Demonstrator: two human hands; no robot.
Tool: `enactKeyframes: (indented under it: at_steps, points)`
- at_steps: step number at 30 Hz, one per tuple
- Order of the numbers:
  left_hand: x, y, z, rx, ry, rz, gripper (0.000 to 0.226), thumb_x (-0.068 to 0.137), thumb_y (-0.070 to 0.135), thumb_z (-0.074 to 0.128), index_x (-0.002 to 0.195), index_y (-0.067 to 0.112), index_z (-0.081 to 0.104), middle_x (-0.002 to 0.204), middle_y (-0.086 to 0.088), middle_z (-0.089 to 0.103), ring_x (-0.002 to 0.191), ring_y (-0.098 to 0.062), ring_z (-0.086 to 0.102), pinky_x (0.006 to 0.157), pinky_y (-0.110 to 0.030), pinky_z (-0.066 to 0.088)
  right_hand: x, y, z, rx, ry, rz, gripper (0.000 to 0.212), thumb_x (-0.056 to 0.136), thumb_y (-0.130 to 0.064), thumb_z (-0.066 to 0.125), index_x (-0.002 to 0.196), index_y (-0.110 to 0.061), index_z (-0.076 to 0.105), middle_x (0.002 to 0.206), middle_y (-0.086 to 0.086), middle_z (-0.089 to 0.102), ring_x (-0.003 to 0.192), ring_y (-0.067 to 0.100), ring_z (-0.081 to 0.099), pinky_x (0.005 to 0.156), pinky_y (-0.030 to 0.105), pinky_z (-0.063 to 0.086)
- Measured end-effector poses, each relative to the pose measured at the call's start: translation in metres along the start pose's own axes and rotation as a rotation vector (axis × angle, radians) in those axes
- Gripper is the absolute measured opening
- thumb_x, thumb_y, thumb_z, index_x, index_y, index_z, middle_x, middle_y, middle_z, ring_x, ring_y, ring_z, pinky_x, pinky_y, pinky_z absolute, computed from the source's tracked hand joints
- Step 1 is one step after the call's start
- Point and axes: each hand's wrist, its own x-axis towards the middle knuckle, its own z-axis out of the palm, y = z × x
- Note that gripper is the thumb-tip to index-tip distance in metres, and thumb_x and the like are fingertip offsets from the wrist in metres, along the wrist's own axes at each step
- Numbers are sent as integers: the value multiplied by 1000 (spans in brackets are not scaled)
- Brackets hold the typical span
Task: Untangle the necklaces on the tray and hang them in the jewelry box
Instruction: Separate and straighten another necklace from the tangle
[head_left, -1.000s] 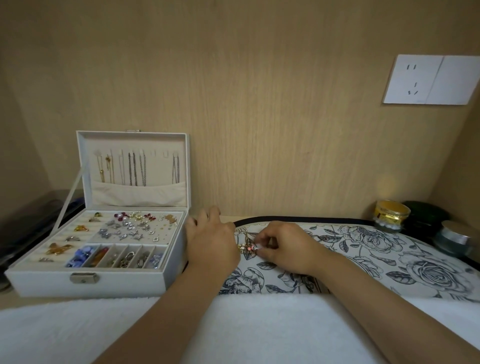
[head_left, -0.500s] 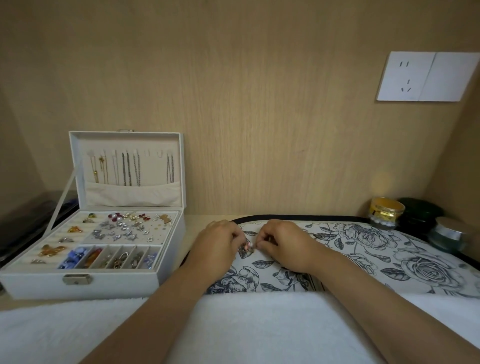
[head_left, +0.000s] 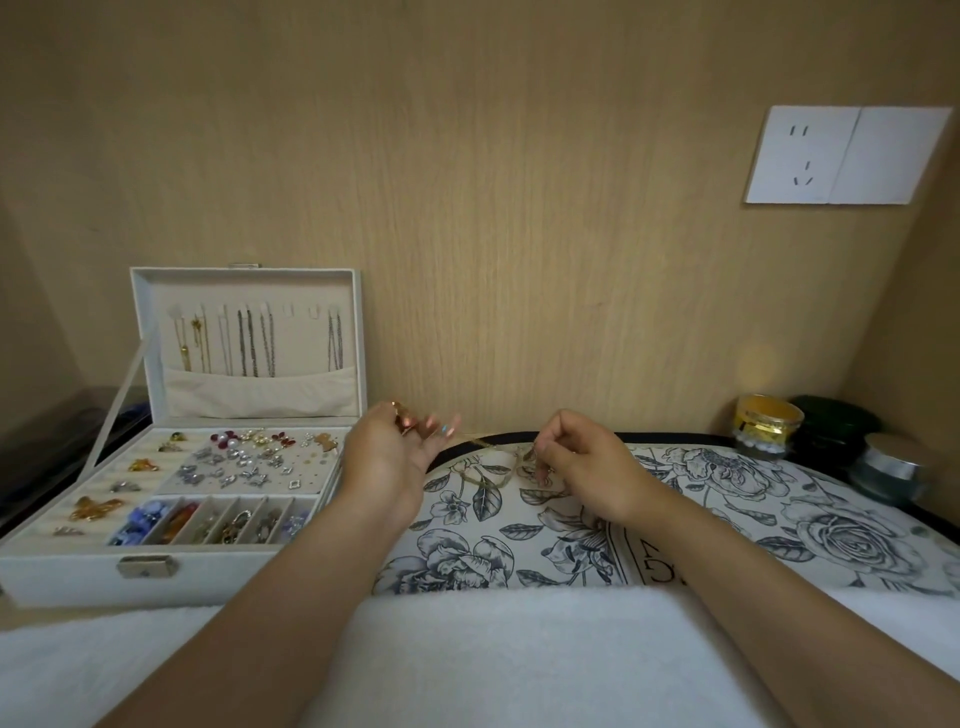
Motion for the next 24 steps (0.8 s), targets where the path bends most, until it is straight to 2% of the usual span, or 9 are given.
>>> enactKeyframes:
  at_steps: [2,3,4,7,9,13,19,22,24]
  points:
    - [4,4,-1,18,27,-7,33,103,9,32,71,16,38,65,-1,38,47,-11,36,41,-21,43,0,0,-2,-33,13,1,16,104,-25,50,95,-15,59,88,-4,71,63,-10,56,66,15,39]
    - [5,5,-3,154,33,42,32,100,9,32,69,16,36,64,1,36,44,-10,30,35,-21,29,0,-1,-3,-60,20,2,18,105,-27,47,95,-16,58,89,-5,71,61,-9,55,65,17,39]
    - [6,6,-5,381,27,138,31,99,11,32,69,17,38,63,1,37,44,-10,29,38,-22,23,-1,-2,-4,-97,31,5,20,106,-30,43,95,-19,56,89,-5,72,58,-8,54,64,20,40]
    - [1,6,-14,1240,-133,562,26,105,25,34,86,20,52,70,0,53,56,-16,46,52,-31,35,-1,-1,-12,-229,81,1,24,105,-37,37,91,-26,54,84,-10,70,54,-1,51,63,31,45]
    - [-3,3,-16,1652,-265,776,24,104,26,35,93,18,54,75,2,58,62,-15,54,53,-30,37,1,-1,-18,-229,109,-4,28,105,-39,35,89,-27,55,80,-11,68,55,1,50,64,33,47]
    - [-3,-8,-20,2037,-361,736,21,100,28,39,96,22,59,75,7,61,68,-13,56,58,-29,37,4,2,-22,-135,125,10,29,106,-33,40,91,-16,58,71,-11,59,52,-2,47,58,21,40]
    - [0,-14,-23,1877,-583,581,17,93,29,54,92,30,71,85,15,62,84,-10,61,78,-30,52,7,1,-18,19,40,34,20,104,-27,50,89,-18,60,79,-2,62,53,8,53,53,24,46]
    - [-2,-18,-19,1796,-636,610,21,95,36,58,112,32,70,103,16,63,101,-6,57,95,-29,44,4,-10,-14,75,-18,7,17,104,-22,52,92,-13,60,76,1,65,57,13,62,50,21,45]
    - [-6,-20,-13,1569,-599,524,35,95,37,60,130,32,60,118,17,63,111,0,56,100,-23,41,4,-15,-12,24,-53,-40,16,103,-21,52,92,-14,61,77,1,70,59,4,62,56,18,44]
